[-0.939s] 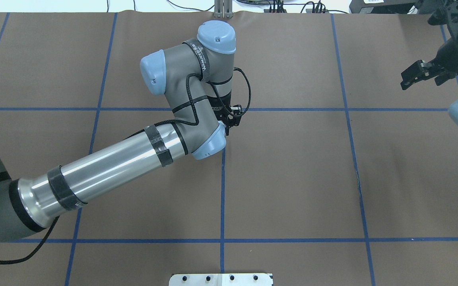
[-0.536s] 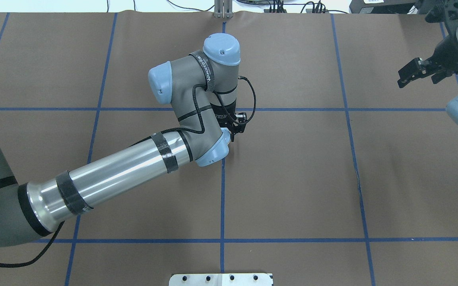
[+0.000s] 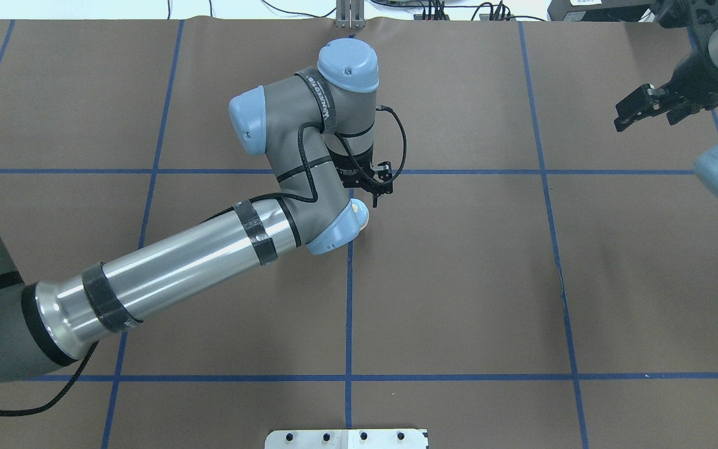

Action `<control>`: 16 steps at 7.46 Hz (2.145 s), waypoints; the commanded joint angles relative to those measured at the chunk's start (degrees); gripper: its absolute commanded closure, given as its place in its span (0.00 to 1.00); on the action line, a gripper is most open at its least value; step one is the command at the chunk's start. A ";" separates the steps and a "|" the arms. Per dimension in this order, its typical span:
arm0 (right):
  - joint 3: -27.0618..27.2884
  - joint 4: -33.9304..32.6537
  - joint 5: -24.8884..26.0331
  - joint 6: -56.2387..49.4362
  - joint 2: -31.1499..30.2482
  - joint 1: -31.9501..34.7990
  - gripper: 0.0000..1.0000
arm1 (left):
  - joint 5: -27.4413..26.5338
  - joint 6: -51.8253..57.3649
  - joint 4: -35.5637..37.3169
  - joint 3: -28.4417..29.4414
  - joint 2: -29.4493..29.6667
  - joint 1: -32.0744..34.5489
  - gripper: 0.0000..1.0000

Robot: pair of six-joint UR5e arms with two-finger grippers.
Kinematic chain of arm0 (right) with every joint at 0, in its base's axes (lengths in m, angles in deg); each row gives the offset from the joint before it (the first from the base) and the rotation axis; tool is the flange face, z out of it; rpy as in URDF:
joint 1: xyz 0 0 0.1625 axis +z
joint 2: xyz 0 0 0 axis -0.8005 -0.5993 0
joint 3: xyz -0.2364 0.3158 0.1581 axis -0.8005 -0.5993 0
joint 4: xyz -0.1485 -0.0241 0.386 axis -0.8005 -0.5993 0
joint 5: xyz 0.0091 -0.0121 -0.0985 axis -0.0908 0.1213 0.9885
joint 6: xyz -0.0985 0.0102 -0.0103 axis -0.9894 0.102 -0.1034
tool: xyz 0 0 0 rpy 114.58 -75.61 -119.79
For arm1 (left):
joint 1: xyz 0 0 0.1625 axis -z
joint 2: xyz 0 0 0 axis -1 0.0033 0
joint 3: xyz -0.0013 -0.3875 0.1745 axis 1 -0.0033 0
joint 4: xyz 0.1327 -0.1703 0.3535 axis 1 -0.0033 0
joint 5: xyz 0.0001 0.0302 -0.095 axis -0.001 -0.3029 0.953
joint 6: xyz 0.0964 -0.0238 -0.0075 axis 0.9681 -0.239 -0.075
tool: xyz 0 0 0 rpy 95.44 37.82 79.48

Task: Place and press bell with both arms
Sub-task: 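Set the bell down, release, and withdraw the left gripper, then move the right gripper over the bell and lower it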

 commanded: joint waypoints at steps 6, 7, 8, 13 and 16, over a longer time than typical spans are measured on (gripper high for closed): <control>-1.09 0.10 3.57 18.69 14.48 -15.97 0.00 | -0.41 30.41 15.90 -47.07 -35.83 16.97 0.00; -3.79 0.07 6.65 21.15 18.16 -18.87 0.00 | -0.41 36.91 15.99 -49.91 -41.29 21.18 0.00; -5.38 0.07 8.94 24.14 20.98 -21.86 0.00 | -0.15 45.33 15.91 -50.47 -45.18 26.44 0.00; -16.79 -4.76 17.38 33.29 37.07 -30.49 0.04 | 1.52 77.44 13.20 -46.72 -65.22 50.19 0.00; -20.95 -4.67 21.95 33.31 38.42 -35.14 0.54 | 5.19 78.46 7.21 -42.48 -70.18 52.34 0.00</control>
